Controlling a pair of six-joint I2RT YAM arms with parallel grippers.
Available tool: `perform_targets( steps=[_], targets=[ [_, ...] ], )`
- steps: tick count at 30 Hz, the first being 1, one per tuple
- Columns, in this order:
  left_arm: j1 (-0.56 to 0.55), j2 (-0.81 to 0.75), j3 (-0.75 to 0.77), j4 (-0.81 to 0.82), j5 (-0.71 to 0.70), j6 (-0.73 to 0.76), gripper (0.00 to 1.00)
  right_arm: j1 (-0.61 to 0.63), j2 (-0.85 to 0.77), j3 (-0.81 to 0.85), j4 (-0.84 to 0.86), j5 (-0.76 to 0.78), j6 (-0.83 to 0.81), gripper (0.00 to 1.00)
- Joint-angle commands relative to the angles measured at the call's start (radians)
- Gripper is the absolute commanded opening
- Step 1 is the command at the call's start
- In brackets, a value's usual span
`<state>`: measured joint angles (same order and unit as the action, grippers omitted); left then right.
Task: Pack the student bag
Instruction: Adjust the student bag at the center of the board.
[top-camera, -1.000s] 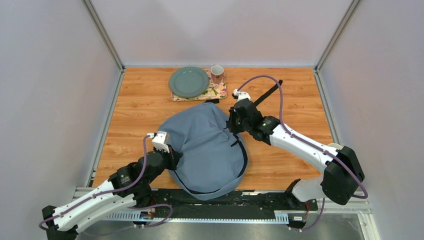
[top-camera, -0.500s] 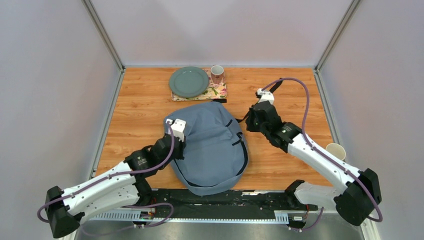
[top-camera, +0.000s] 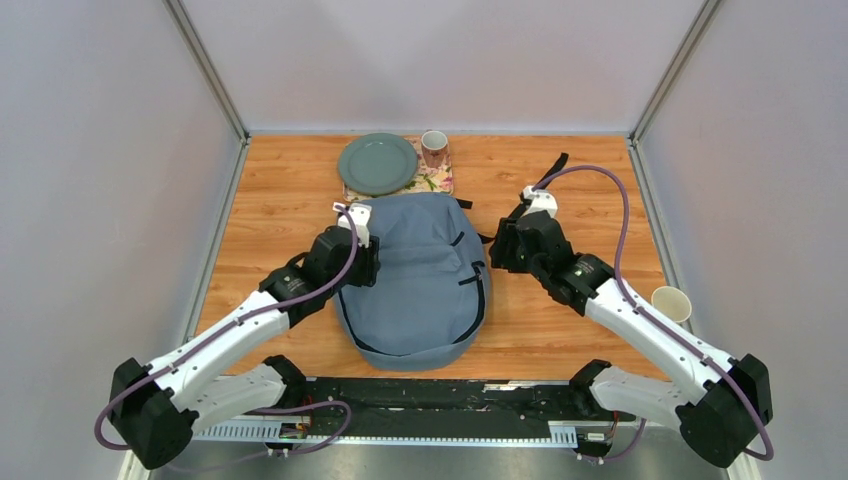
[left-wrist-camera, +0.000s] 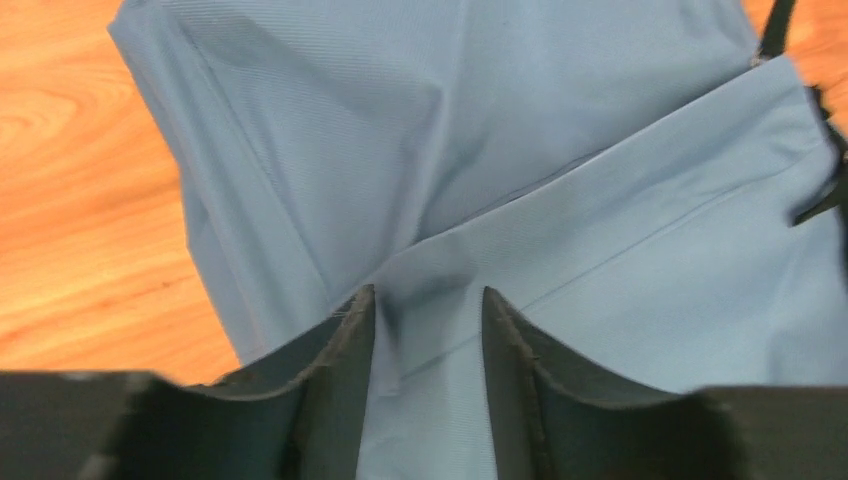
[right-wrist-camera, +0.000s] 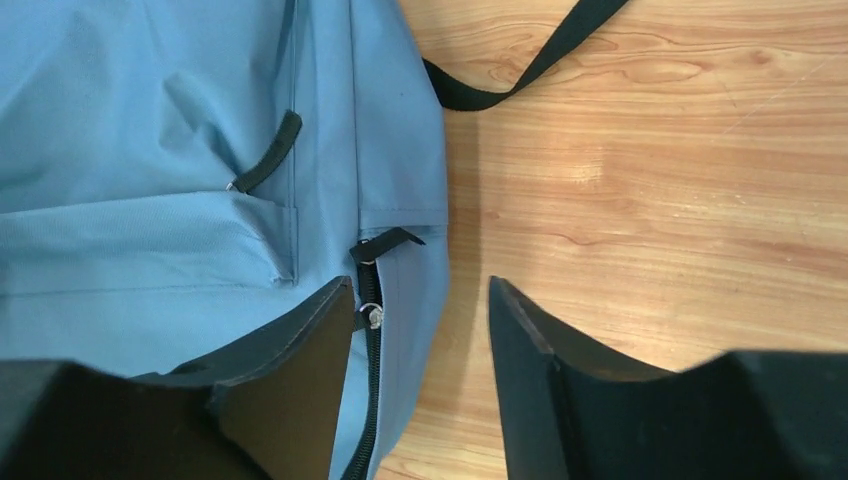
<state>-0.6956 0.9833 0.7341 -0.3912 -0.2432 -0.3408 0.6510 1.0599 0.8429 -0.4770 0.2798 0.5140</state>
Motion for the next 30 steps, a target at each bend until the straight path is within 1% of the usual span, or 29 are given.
perform_targets(
  steps=[1,2,3,5,6,7,9,10,13,16,17,19,20,21,22,23,25,26,30],
  targets=[
    [0.004,-0.076,0.007,0.008,0.024,-0.047,0.59,-0.005,0.011,0.007,-0.005,-0.096,0.006,0.60],
    [0.002,-0.127,-0.010,0.005,0.013,-0.064,0.68,-0.005,0.017,0.005,-0.008,-0.117,0.012,0.64],
    [0.004,-0.158,-0.039,-0.006,-0.011,-0.072,0.71,-0.005,0.025,0.005,-0.006,-0.170,0.017,0.66],
    [0.004,-0.239,-0.061,-0.026,-0.033,-0.086,0.76,-0.005,0.048,-0.002,-0.003,-0.217,0.035,0.68],
    [0.005,-0.262,-0.074,-0.055,-0.042,-0.089,0.77,-0.005,0.058,-0.007,-0.003,-0.258,0.040,0.68],
    [0.005,-0.281,-0.076,-0.078,-0.051,-0.093,0.77,-0.005,0.066,-0.013,0.012,-0.264,0.047,0.69],
    [0.004,-0.325,-0.085,-0.139,-0.082,-0.110,0.78,-0.007,0.100,-0.036,0.035,-0.345,0.064,0.69],
    [0.004,-0.336,-0.091,-0.155,-0.090,-0.115,0.79,-0.005,0.112,-0.039,0.057,-0.352,0.070,0.70],
    [0.004,-0.357,-0.133,-0.193,-0.093,-0.138,0.80,-0.005,0.199,-0.027,0.051,-0.350,0.081,0.70],
    [0.004,-0.328,-0.183,-0.187,-0.071,-0.152,0.81,-0.005,0.276,-0.008,0.032,-0.327,0.089,0.68],
    [0.004,-0.295,-0.205,-0.173,-0.056,-0.153,0.81,-0.005,0.285,-0.007,0.032,-0.321,0.089,0.58],
    [0.004,-0.261,-0.222,-0.103,0.020,-0.155,0.81,-0.005,0.293,-0.019,0.041,-0.309,0.096,0.51],
    [0.004,-0.227,-0.240,-0.071,0.053,-0.153,0.81,-0.005,0.288,-0.027,0.046,-0.307,0.100,0.44],
    [0.004,-0.209,-0.246,-0.005,0.106,-0.150,0.81,-0.005,0.284,-0.031,0.051,-0.304,0.104,0.38],
    [0.004,-0.192,-0.249,0.024,0.129,-0.152,0.80,-0.007,0.264,-0.041,0.057,-0.301,0.113,0.29],
    [0.004,-0.151,-0.246,0.053,0.146,-0.150,0.80,-0.007,0.253,-0.060,0.057,-0.297,0.121,0.14],
    [0.004,-0.108,-0.227,0.101,0.186,-0.141,0.79,-0.008,0.211,-0.079,0.049,-0.281,0.142,0.03],
    [0.004,-0.063,-0.202,0.110,0.199,-0.133,0.78,-0.010,0.195,-0.099,0.044,-0.243,0.150,0.00],
    [0.004,0.027,-0.144,0.163,0.235,-0.101,0.77,-0.013,0.109,-0.166,0.052,-0.205,0.188,0.00]
  ],
)
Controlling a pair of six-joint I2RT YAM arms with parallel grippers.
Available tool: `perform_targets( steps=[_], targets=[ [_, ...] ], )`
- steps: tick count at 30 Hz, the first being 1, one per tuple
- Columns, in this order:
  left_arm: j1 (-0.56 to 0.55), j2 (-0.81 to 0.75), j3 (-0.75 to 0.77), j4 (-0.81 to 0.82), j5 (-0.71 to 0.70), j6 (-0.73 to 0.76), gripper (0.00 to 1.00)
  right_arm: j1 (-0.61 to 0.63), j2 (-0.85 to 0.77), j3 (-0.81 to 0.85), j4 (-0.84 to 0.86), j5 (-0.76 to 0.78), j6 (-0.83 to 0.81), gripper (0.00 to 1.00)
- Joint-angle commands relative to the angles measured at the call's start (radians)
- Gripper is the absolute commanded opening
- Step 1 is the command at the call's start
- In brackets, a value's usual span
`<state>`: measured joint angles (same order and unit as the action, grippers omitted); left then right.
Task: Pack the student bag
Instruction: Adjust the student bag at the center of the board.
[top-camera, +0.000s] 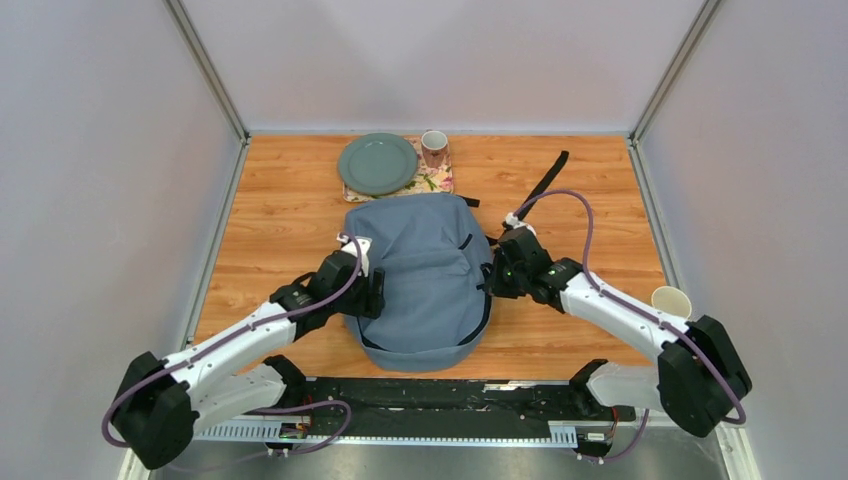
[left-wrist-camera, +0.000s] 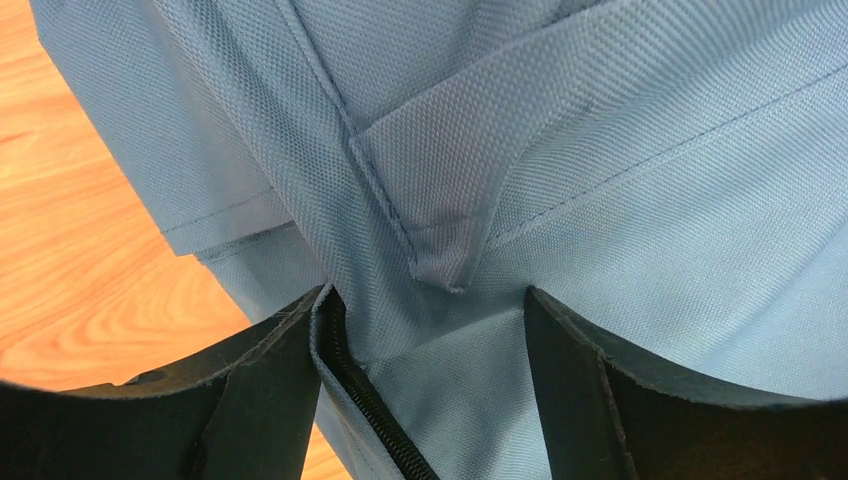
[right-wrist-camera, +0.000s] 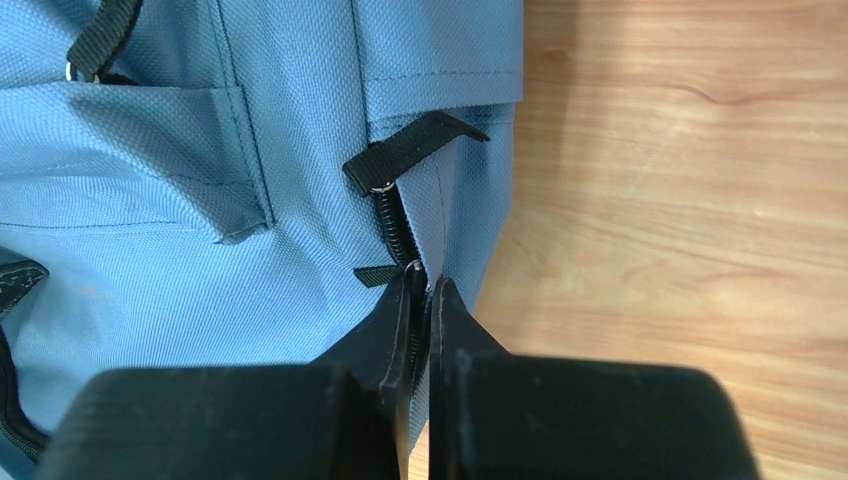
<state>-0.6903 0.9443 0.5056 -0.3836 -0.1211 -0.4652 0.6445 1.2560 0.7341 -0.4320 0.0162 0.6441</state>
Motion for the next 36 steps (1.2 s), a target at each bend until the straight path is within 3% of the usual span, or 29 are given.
perform_targets(
  steps=[1,3,4,6,9,10,13,18,22,28,32,36],
  targets=[
    [-0.002,0.092,0.097,0.160,0.115,0.037,0.77,-0.005,-0.101,-0.068,0.010,0.064,0.063,0.00],
    [-0.002,0.114,0.125,0.170,0.144,0.051,0.76,-0.006,-0.136,-0.093,0.006,0.088,0.080,0.00],
    [-0.002,0.126,0.135,0.160,0.144,0.056,0.75,-0.009,-0.145,-0.096,0.006,0.093,0.080,0.07],
    [-0.002,0.122,0.151,0.132,0.123,0.056,0.74,-0.016,-0.150,-0.078,-0.004,0.093,0.048,0.09],
    [-0.002,0.073,0.140,0.089,0.031,0.039,0.78,-0.019,-0.136,-0.032,-0.062,0.129,0.013,0.34],
    [0.000,0.038,0.137,0.074,0.012,0.036,0.79,-0.019,-0.136,0.002,-0.079,0.146,0.003,0.51],
    [-0.002,-0.050,0.123,0.013,-0.070,0.030,0.79,-0.022,-0.155,0.080,-0.151,0.206,-0.020,0.65],
    [-0.002,-0.179,0.108,-0.058,-0.153,0.037,0.80,-0.023,-0.234,0.165,-0.246,0.330,-0.041,0.70],
    [-0.002,-0.230,0.108,-0.067,-0.178,0.092,0.86,-0.022,-0.294,0.189,-0.229,0.413,-0.037,0.71],
    [0.073,-0.057,0.261,-0.143,-0.131,0.207,0.88,-0.022,-0.372,0.179,-0.103,0.415,0.005,0.72],
    [0.184,0.039,0.387,-0.182,-0.019,0.175,0.84,-0.022,-0.380,0.183,-0.100,0.458,0.026,0.72],
    [0.196,0.037,0.432,-0.198,-0.011,0.125,0.85,-0.022,-0.366,0.198,-0.151,0.490,0.022,0.73]
  ],
)
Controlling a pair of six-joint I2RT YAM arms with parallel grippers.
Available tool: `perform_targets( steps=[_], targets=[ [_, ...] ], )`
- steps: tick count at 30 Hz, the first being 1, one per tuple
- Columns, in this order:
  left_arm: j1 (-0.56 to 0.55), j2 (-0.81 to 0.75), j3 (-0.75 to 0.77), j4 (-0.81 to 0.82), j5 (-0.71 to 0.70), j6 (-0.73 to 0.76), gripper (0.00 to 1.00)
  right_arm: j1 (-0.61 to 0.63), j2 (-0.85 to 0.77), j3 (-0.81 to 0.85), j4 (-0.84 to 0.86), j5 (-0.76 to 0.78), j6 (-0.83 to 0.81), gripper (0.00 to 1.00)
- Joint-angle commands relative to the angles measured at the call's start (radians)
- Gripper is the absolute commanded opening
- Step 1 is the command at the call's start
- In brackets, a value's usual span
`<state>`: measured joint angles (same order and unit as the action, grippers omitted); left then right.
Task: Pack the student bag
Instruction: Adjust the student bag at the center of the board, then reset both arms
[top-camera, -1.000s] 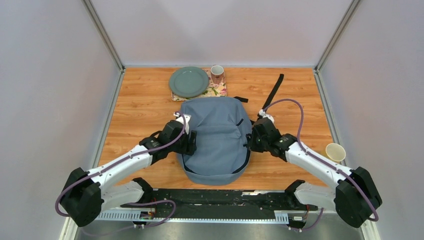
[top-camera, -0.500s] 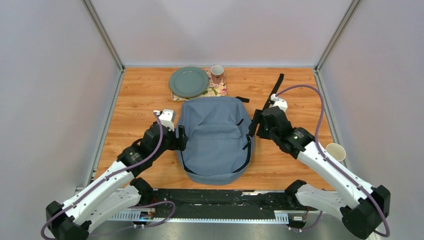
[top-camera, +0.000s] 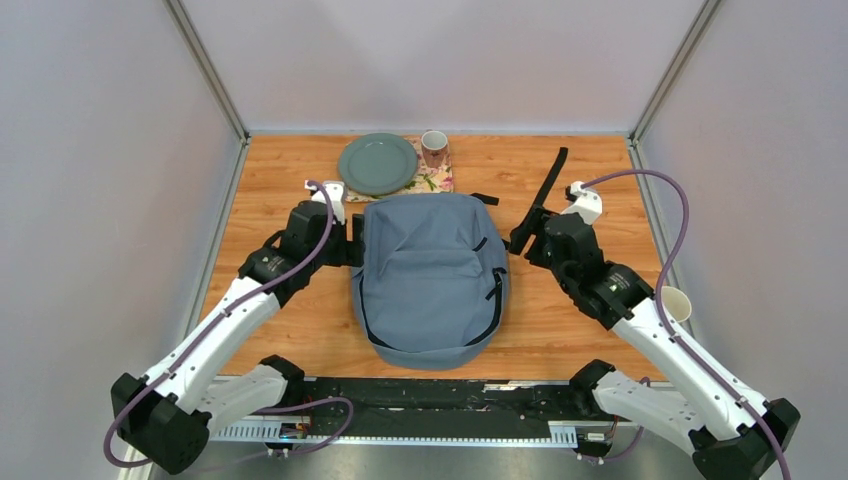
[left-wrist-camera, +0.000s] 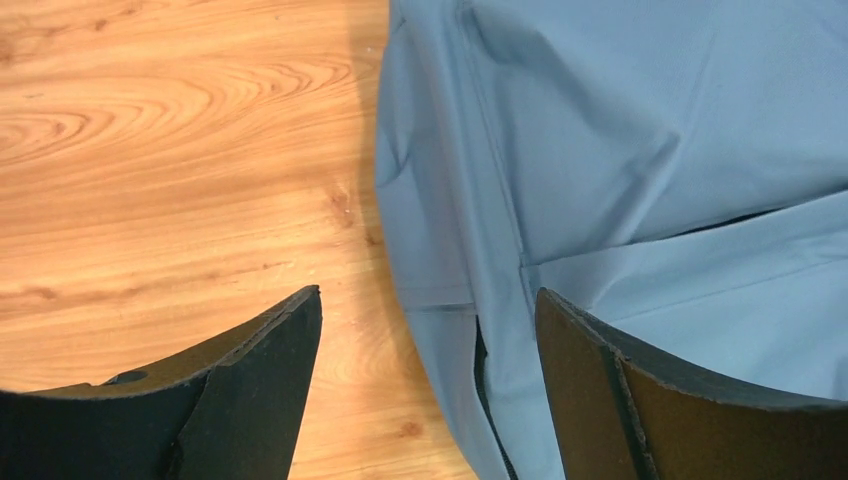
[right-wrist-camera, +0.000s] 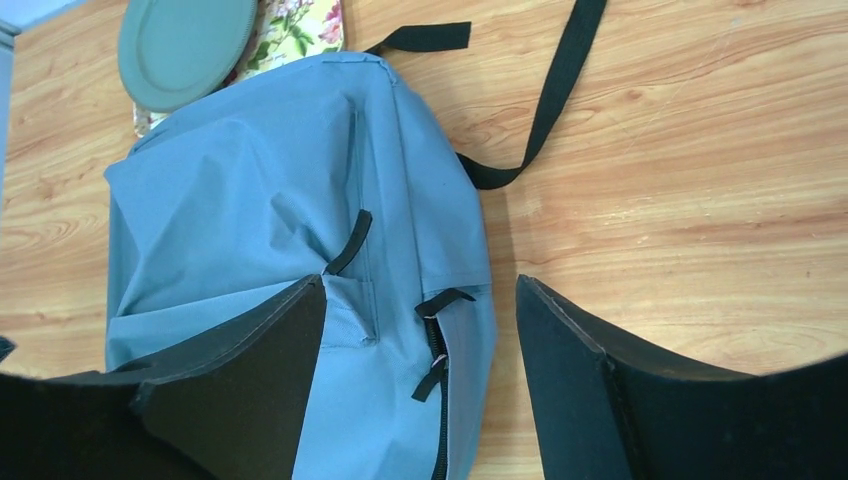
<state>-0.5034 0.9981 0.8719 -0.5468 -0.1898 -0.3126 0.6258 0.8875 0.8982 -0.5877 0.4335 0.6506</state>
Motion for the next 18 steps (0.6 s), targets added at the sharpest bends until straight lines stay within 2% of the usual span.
perform_targets(
  steps=[1,4,6,8,12,18],
  targets=[
    [0.009,-0.022,0.078,-0.044,0.062,-0.043,0.86,-0.003,0.008,0.034,-0.006,0.088,0.030,0.74],
    [0.009,-0.047,0.082,-0.080,0.049,-0.086,0.86,-0.003,0.021,0.010,-0.018,0.204,0.089,0.76],
    [0.008,-0.061,0.085,-0.100,0.039,-0.123,0.86,-0.003,0.031,-0.001,0.018,0.347,0.089,0.77],
    [0.009,-0.069,0.095,-0.131,0.059,-0.131,0.86,-0.006,0.068,0.005,0.023,0.471,0.161,0.78],
    [0.009,-0.064,0.102,-0.197,0.064,-0.108,0.86,-0.014,0.155,0.060,0.109,0.464,0.184,0.80],
    [0.008,-0.111,0.113,-0.174,0.032,-0.105,0.87,-0.014,0.290,0.227,0.077,0.496,0.120,0.80]
  ],
)
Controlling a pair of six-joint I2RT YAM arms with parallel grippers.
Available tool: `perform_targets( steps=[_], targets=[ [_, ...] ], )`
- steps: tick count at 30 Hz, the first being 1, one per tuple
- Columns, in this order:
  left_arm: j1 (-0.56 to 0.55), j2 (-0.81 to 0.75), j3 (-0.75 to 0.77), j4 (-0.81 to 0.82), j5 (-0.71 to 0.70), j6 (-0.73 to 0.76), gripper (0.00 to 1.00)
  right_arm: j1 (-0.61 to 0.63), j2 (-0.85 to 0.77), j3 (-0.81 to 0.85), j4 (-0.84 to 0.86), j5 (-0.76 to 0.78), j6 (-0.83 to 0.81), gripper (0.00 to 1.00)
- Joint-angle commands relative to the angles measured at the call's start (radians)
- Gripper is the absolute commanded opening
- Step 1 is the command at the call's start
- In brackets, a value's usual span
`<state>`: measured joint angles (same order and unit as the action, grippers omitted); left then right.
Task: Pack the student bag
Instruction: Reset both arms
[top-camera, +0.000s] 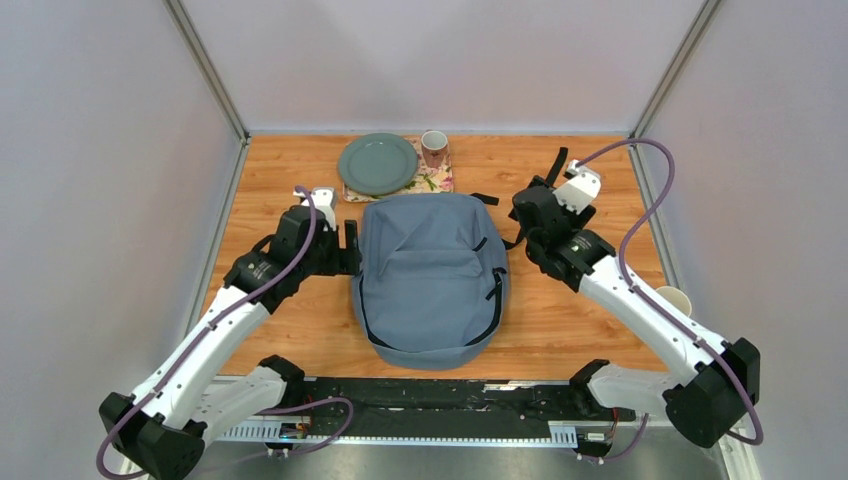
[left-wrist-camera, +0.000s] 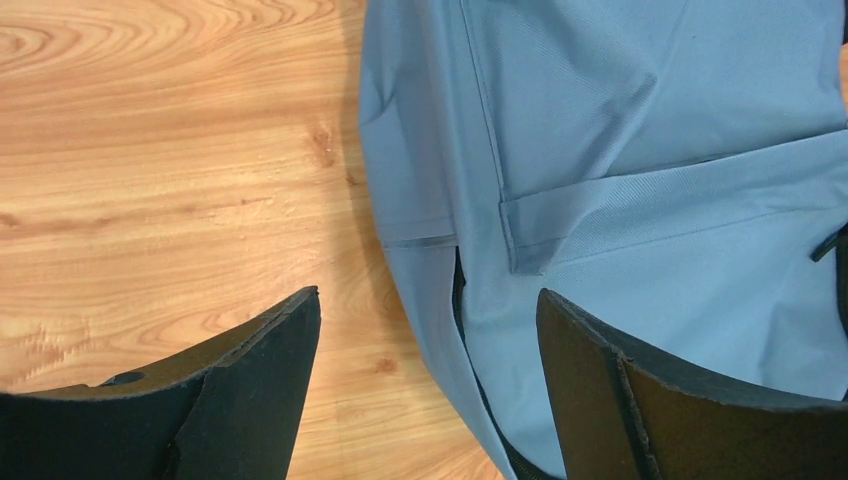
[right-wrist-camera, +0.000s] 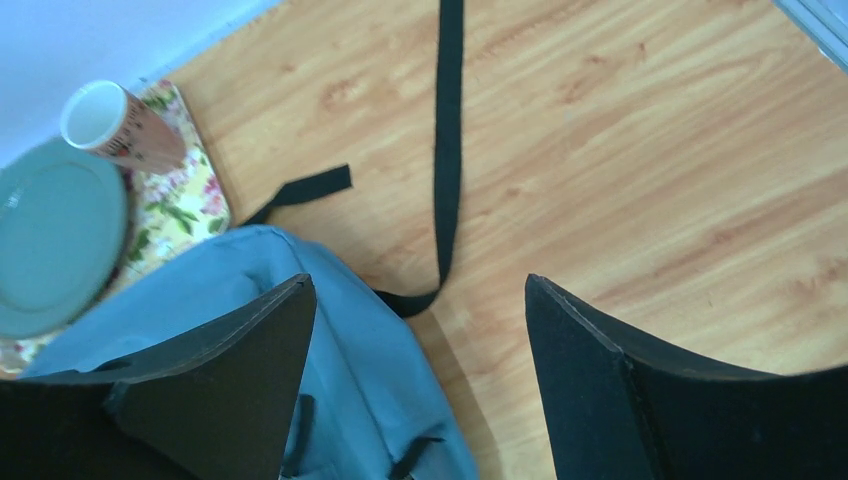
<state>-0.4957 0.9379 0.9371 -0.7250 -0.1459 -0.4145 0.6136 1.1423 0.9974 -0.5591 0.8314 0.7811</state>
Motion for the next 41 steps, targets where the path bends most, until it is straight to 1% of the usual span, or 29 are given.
perform_targets(
  steps=[1,4,5,9,12,14,19,23,26,27,28,31,32,34,37,39,41],
  targets=[
    [0.000,-0.053,0.063,0.004,-0.011,0.002,0.87,0.000,0.040,0.139,0.047,0.098,-0.020,0.80],
    [0.002,-0.051,0.109,-0.020,-0.003,0.019,0.87,0.000,0.031,0.139,0.065,0.084,-0.031,0.80],
    [0.002,-0.050,0.117,-0.027,-0.007,0.019,0.86,0.000,0.024,0.133,0.097,0.068,-0.043,0.80],
    [0.002,-0.041,0.134,-0.034,-0.024,0.019,0.87,0.000,-0.016,0.096,0.191,0.014,-0.152,0.80],
    [0.002,-0.022,0.150,-0.028,-0.011,0.020,0.87,0.000,-0.038,0.080,0.246,-0.024,-0.245,0.79],
    [0.002,-0.008,0.155,-0.014,0.017,0.023,0.87,0.000,-0.044,0.081,0.254,-0.038,-0.281,0.79],
    [0.000,0.029,0.172,0.009,0.016,0.019,0.87,0.000,-0.044,0.084,0.240,-0.040,-0.325,0.79],
    [0.002,0.038,0.175,0.029,0.022,0.031,0.87,-0.002,-0.050,0.092,0.229,-0.002,-0.362,0.79],
    [0.002,0.045,0.177,0.029,0.011,0.039,0.87,-0.002,-0.075,0.087,0.226,-0.024,-0.378,0.79],
    [0.002,0.041,0.166,0.032,0.005,0.040,0.87,0.000,-0.088,0.084,0.225,-0.043,-0.411,0.79],
    [0.002,0.038,0.157,0.053,-0.012,0.043,0.87,-0.002,-0.093,0.087,0.217,-0.064,-0.425,0.79],
    [0.002,0.019,0.123,0.097,-0.044,0.043,0.87,0.000,-0.102,0.121,0.110,-0.136,-0.440,0.79],
    [0.002,0.019,0.120,0.104,-0.052,0.036,0.87,-0.002,-0.105,0.127,0.053,-0.182,-0.453,0.79],
    [0.002,0.013,0.108,0.120,-0.055,0.028,0.87,-0.002,-0.119,0.144,-0.048,-0.183,-0.398,0.79],
    [0.002,-0.017,0.062,0.171,-0.057,0.042,0.87,0.000,-0.168,0.121,-0.084,-0.239,-0.431,0.78],
    [0.002,-0.051,0.014,0.212,-0.069,0.045,0.87,-0.002,-0.197,0.089,-0.094,-0.244,-0.436,0.78],
    [0.002,-0.071,-0.001,0.219,-0.113,0.051,0.87,-0.002,-0.239,0.051,-0.094,-0.250,-0.445,0.79]
  ],
)
